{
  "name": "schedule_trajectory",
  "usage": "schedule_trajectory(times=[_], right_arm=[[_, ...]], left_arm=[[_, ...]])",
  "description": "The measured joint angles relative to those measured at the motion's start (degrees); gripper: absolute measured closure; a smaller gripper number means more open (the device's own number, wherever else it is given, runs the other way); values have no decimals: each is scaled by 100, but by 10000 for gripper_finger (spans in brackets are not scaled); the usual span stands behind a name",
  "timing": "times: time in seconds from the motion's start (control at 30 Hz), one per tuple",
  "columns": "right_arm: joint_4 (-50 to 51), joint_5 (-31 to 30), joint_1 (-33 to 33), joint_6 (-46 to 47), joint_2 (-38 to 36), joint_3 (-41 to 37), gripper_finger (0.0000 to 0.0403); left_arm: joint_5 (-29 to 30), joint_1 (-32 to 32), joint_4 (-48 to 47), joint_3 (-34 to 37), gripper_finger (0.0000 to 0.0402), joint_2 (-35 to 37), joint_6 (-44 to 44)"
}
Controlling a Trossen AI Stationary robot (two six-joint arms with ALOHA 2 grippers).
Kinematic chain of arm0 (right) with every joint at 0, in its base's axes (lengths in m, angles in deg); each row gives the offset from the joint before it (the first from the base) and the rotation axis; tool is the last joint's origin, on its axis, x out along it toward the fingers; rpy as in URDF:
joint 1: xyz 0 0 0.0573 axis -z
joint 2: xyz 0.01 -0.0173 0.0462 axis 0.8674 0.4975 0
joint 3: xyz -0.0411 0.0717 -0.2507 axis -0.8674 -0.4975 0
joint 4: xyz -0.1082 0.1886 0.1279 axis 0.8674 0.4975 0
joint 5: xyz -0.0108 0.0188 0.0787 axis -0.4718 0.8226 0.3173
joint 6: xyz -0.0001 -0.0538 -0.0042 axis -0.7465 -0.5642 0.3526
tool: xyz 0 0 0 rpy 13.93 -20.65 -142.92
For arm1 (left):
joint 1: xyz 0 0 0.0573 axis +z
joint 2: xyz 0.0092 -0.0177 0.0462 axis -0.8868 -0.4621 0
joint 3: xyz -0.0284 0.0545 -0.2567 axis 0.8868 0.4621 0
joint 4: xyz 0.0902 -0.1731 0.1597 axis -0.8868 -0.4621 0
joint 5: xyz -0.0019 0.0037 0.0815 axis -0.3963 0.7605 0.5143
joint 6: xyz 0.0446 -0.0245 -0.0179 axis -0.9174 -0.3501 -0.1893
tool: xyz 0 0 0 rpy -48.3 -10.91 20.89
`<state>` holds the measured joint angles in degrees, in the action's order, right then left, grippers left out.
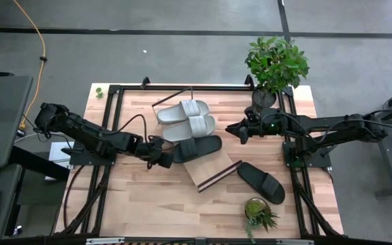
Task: Pick and place slides into the shelf
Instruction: Put the left black slipper on the shelf
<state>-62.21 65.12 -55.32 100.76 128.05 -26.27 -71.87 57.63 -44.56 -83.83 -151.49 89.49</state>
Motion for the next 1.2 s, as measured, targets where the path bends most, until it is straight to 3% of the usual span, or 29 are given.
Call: schedule_trajectory(times=[1.2], right_arm=[[34, 0, -2, -83, 0, 0, 284]], left_arm=[[391, -4, 267, 0, 334, 1, 207]])
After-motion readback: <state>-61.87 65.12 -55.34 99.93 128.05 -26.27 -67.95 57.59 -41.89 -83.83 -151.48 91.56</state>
